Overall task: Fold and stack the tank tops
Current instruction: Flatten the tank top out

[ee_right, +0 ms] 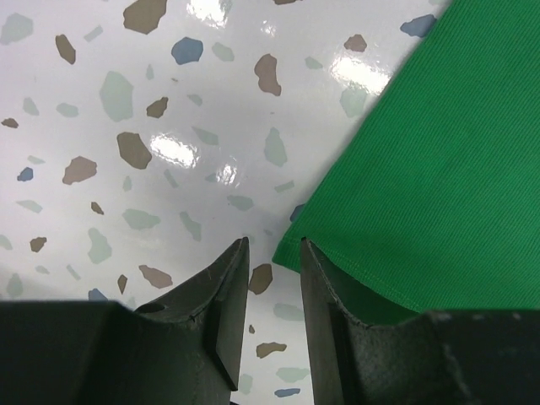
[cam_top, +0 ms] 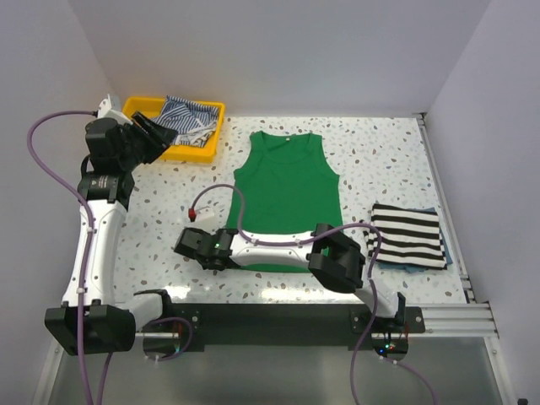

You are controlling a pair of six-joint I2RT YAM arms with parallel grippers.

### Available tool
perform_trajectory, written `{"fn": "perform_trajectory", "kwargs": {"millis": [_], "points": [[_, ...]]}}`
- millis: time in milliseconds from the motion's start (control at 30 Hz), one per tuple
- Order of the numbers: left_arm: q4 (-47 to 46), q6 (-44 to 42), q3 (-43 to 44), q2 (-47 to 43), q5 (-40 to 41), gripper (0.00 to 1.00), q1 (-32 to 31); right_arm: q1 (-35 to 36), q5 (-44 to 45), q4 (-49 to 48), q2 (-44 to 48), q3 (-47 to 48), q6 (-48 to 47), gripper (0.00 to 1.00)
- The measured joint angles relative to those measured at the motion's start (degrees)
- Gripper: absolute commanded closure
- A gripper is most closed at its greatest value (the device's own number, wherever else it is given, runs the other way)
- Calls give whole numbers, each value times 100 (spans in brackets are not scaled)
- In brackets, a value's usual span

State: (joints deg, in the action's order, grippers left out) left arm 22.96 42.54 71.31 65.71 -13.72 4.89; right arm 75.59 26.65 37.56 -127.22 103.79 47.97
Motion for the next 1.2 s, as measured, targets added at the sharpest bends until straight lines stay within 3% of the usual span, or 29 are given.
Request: {"fn": "perform_trajectory", "kwargs": {"millis": [300, 533, 600, 733, 933, 1100, 1200], "points": [[-240, 33, -525, 50, -173, 49, 0, 129, 96, 120, -269, 2, 0, 66], [-623, 33, -1093, 153, -236, 51, -9, 129, 243, 164, -326, -39, -35, 99], [-741, 33, -1360, 223, -229, 52, -59, 129, 262, 63, -236, -190, -39, 100], [-916, 28, -1781, 570, -127, 52, -507, 129, 170, -334, 297, -1064, -61, 100], [-1261, 33, -1915, 1469, -68, 52, -1502, 125, -293, -933, 1923, -3040, -85, 100], [-1624, 35, -1956, 2245, 74, 53, -1690, 127, -533, -1270, 3176, -4098, -4, 100], [-1812, 35, -1956, 2752, 160, 53, -1744, 127, -601, -1333, 3427, -4262, 52, 100]]}}
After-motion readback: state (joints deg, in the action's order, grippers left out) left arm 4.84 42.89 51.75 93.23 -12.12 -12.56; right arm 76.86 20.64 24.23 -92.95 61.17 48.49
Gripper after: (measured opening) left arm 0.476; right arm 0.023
